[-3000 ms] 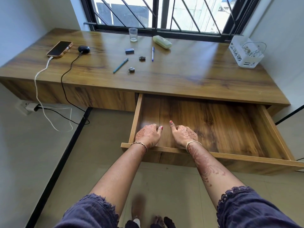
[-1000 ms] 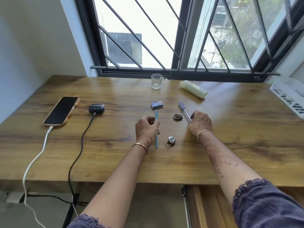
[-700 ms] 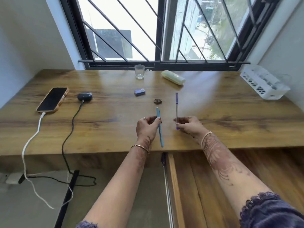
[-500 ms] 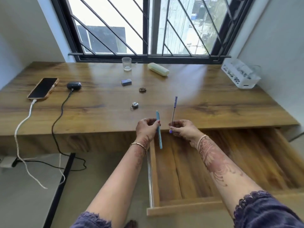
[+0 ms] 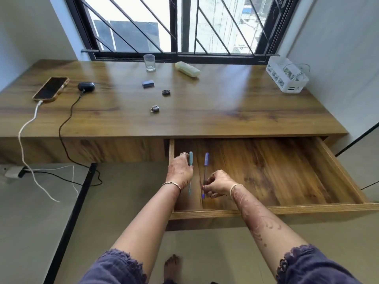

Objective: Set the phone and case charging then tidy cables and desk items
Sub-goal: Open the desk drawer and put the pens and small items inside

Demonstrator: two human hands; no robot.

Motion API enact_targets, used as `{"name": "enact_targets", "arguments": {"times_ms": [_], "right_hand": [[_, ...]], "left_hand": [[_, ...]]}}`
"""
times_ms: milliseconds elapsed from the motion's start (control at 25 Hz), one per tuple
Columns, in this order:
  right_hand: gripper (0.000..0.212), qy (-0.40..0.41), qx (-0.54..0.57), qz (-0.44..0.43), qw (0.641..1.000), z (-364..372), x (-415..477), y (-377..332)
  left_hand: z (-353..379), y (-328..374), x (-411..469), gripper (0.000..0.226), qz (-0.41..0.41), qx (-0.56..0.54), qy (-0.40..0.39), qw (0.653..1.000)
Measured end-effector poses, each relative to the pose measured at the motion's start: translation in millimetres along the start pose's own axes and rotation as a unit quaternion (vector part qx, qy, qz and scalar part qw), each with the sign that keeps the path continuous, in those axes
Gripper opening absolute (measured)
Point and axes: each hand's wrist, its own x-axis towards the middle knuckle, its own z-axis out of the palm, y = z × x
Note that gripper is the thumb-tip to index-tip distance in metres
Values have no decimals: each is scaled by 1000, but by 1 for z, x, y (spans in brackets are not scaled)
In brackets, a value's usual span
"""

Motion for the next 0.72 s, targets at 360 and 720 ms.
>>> {"name": "enact_targets", "arguments": {"times_ms": [360, 720], "right_hand": [[35, 102, -175, -5, 979, 30, 35, 9], [42, 115, -165, 10, 980, 36, 50, 11]], "left_hand": [[34, 7, 17, 58, -124, 103, -120, 980], [39, -2, 21, 73, -98, 74, -120, 985]]}}
